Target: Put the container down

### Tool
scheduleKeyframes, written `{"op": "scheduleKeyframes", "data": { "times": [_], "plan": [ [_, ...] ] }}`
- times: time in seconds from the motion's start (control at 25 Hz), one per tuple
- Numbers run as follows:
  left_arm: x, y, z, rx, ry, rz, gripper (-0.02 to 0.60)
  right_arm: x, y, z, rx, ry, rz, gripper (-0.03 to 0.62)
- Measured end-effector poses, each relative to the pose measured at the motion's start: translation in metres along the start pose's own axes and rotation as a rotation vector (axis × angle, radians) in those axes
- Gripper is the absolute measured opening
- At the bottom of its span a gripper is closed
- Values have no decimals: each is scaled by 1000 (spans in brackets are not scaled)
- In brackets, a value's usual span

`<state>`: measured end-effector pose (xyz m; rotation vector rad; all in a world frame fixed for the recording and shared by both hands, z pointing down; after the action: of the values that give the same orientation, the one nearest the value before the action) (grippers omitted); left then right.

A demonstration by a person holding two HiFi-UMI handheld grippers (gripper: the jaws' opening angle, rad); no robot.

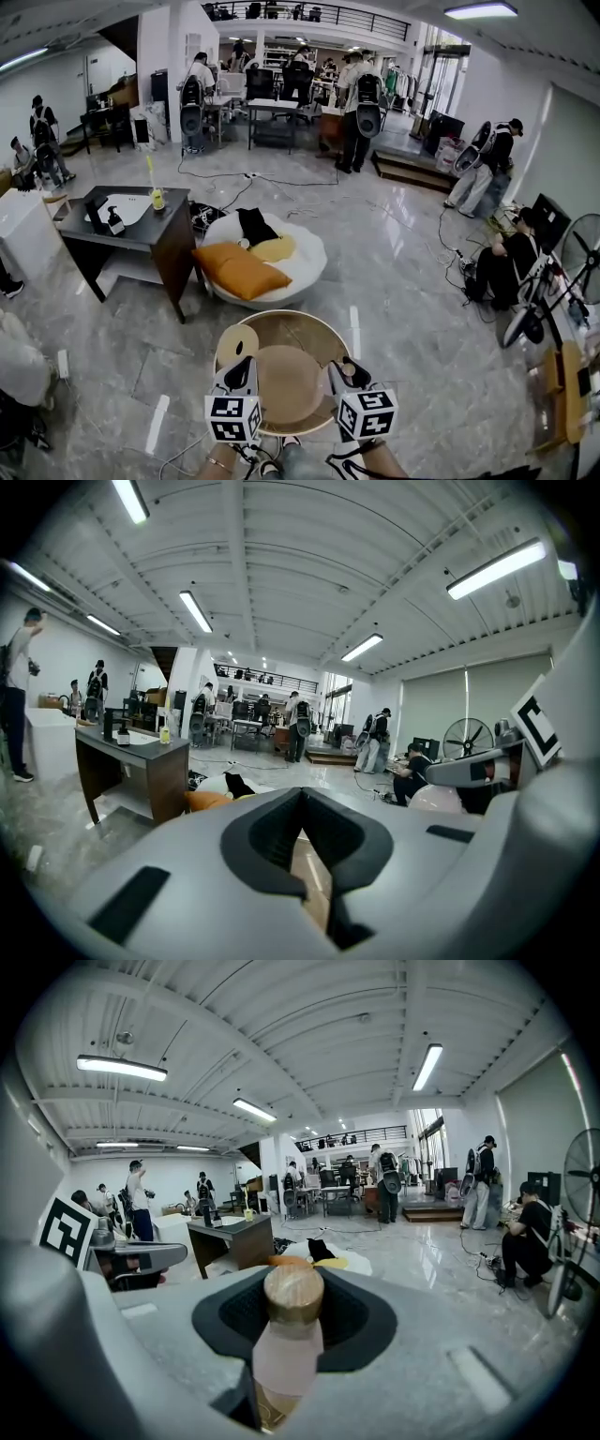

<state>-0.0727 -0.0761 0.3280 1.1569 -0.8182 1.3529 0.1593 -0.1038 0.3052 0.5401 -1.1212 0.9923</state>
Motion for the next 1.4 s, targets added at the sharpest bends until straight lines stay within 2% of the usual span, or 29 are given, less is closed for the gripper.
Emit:
{"op": "scheduleKeyframes", "data": {
  "times": [0.24,0.52,0.84,1.4],
  "plan": [
    [12,12,12,-20,43,-10,-8,8,-6,18,-9,28,8,121],
    [33,12,37,-9,93,-4,-8,31,-20,41,-12,69,28,121],
    [55,12,65,-20,139,-43,-8,50,-34,74,-7,99,60,121],
    [116,32,108,-51,206,-103,-8,114,-46,123,1,169,122,121]
  ]
}}
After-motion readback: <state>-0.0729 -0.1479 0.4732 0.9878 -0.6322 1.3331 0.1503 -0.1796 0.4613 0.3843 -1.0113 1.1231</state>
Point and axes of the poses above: the fingertips, and each gripper's own axes: z forward along the fingers, y to its left, x out of its underside, the point moved 7 cm from there along -z, backward along the fingers, and after that the axes turned 1 degree about -x, right-handed, at the moved point
